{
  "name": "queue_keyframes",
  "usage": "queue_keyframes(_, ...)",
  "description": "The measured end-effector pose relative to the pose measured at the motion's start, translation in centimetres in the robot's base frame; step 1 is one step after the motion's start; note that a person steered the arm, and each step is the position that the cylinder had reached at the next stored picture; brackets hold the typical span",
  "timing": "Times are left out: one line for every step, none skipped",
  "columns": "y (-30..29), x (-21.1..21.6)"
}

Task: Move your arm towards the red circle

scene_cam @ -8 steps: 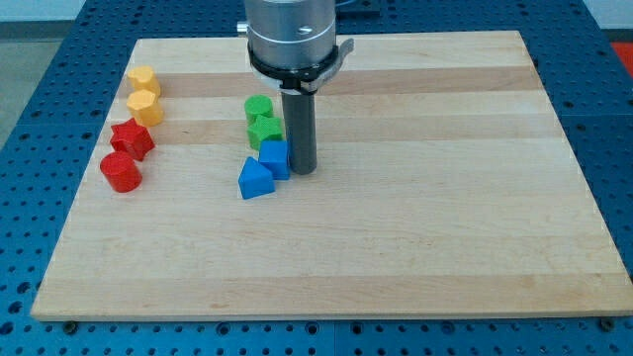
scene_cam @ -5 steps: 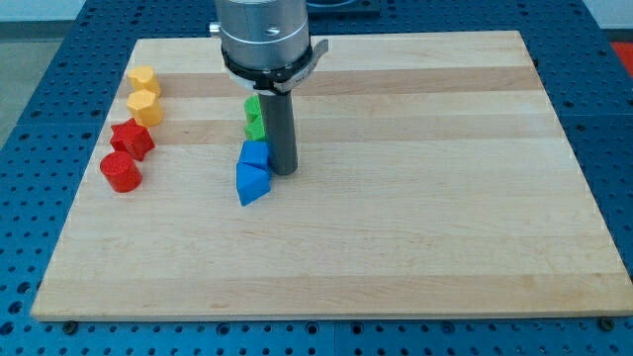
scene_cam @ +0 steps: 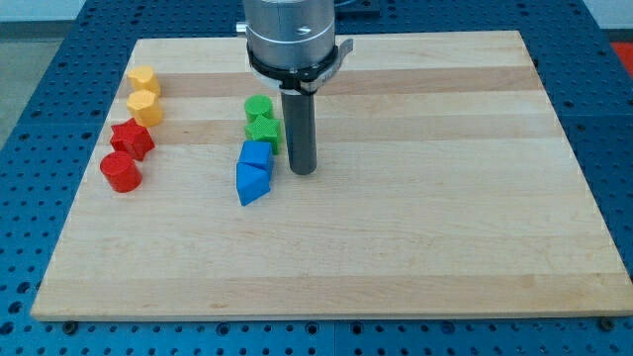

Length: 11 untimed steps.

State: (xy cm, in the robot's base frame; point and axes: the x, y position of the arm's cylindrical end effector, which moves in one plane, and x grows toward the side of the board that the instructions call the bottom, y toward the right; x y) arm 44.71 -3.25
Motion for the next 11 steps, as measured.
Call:
queue_keyframes(0.1,0.0)
queue_keyframes(0.1,0.0)
queue_keyframes(0.2,-0.5)
queue_keyframes(0.5,-1.9)
queue_keyframes(1.6,-1.0)
queue_keyframes(3.1,2.0)
queue_keyframes(3.3,6.2)
queue_keyframes(2.4,11.7)
queue_keyframes(-2.9,13.7)
queue_keyframes(-10.7,13.7)
queue_keyframes(-16.4,12.3)
